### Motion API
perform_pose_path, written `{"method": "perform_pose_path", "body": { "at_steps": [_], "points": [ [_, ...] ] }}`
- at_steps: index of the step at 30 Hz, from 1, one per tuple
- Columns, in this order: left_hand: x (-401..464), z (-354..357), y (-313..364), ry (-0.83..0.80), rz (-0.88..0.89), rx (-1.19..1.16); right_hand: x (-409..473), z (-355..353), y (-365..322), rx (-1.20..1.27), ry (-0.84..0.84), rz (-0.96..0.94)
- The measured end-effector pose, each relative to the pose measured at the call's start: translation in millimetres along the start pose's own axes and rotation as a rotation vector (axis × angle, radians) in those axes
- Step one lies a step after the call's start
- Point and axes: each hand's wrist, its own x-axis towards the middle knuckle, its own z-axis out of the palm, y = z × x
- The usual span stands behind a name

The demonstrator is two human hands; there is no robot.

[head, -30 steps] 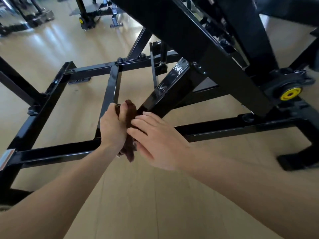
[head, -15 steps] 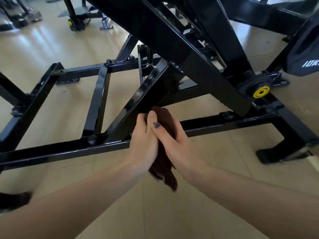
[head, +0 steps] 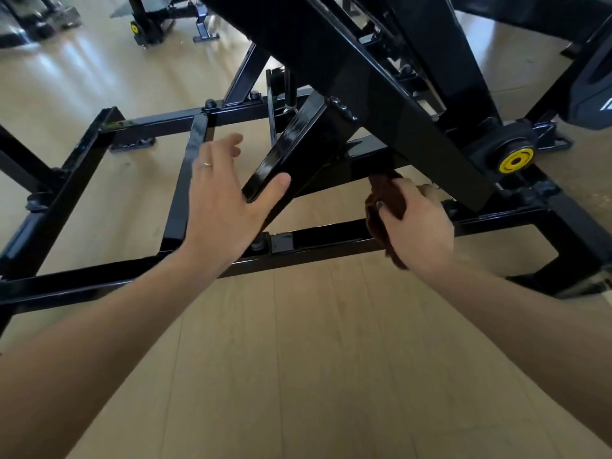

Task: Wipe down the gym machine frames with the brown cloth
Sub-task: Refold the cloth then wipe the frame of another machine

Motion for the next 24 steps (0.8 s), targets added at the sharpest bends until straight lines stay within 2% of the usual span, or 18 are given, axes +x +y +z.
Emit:
{"method": "perform_pose_path", "body": {
  "at_steps": [2, 3, 6, 10, 13, 18, 24],
  "points": [
    [2.7, 16.4, -9.9, -0.129, -0.055, -0.015, 5.0, 9.9, 6.3, -0.196, -0.088, -0.057],
    [1.3, 25.3, -15.9, -0.131, -0.046, -0.019, 4.4, 17.2, 8.1, -0.322, -0.150, -0.077],
    [1.1, 39.8, -26.3, -0.030, 0.003, -0.017, -2.1, 41.9, 8.8, -0.587, -0.257, -0.119],
    [3.8, 48.6, -30.1, 0.061, 0.028, -0.060, -3.9, 52.7, 7.8, -0.684, -0.216, -0.144],
    [4.2, 53.5, -33.4, 0.093, 0.031, -0.071, -10.9, 56.7, -0.4, -0.669, -0.202, -0.271],
    [6.8, 56.2, -39.6, 0.122, 0.071, -0.058, -41.2, 100.0, -46.1, -0.538, -0.306, -0.709],
    [5.0, 57.4, -39.2, 0.156, 0.062, -0.044, -27.6, 93.0, -39.6, -0.540, -0.300, -0.801]
  ]
}}
